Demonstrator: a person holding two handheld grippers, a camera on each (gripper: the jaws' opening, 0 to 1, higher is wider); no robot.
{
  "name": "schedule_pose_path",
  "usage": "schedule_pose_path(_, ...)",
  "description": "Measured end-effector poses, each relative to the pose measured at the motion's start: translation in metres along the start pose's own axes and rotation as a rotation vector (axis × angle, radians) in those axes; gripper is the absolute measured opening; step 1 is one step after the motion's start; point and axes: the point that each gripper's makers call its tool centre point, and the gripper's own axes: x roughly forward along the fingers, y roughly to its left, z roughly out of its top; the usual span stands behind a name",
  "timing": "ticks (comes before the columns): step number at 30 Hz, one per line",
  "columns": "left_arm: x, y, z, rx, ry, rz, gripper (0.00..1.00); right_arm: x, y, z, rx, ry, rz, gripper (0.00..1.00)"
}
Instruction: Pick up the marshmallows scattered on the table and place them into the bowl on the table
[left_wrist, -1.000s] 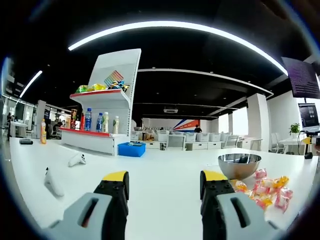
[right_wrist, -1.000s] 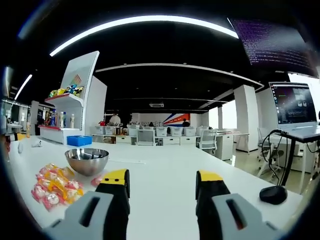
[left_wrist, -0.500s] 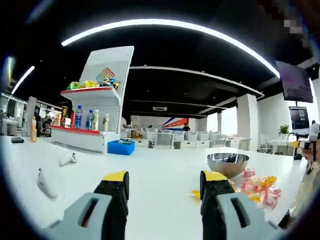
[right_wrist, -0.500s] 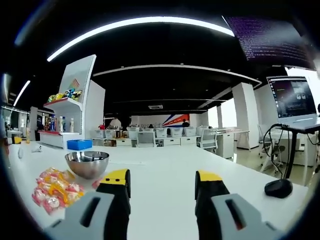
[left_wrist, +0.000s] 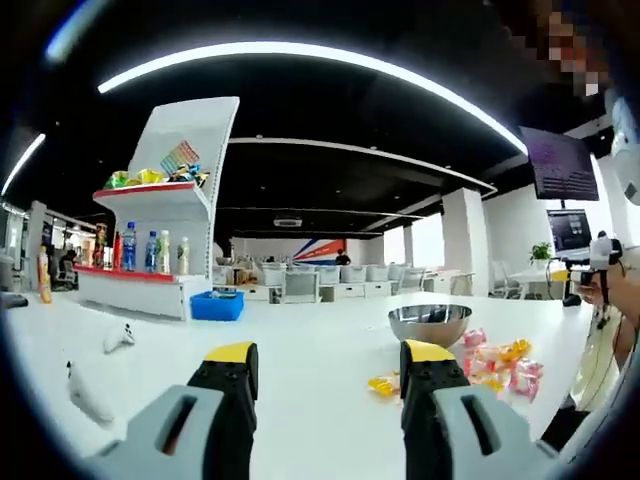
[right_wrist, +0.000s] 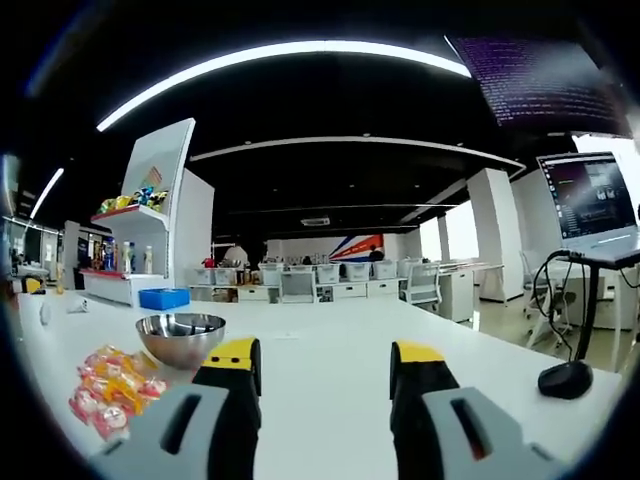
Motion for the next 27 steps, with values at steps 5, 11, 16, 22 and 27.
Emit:
schedule_pose_path(5,-0.003,-0.007,-0.003,-0.002,0.017,-0.075,0.59,-0.001,0.003,0.002,-0.002,-0.003,0.007,0.52)
schedule_pose_path(11,-0.004,-0.021,-0.012,-0.050,0.065,-0.174,0.59,-0.003,0.002,0.008,0.002,-0.020,-0.003,0.50)
schedule_pose_path(16,-0.005,-0.035,-0.019,-0.001,0.112,-0.245,0.60,-0.004,0.000,0.008,0.005,-0.017,0.000,0.50)
schedule_pose_path(22,-0.002,-0.043,-0.023,0.074,0.144,-0.281,0.60,-0.008,-0.002,0.017,0.061,-0.031,0.026,0.50)
schedule_pose_path(27,-0.002,-0.046,-0.026,0.082,0.175,-0.316,0.61,-0.011,-0.002,0.024,0.062,-0.034,0.046,0.50)
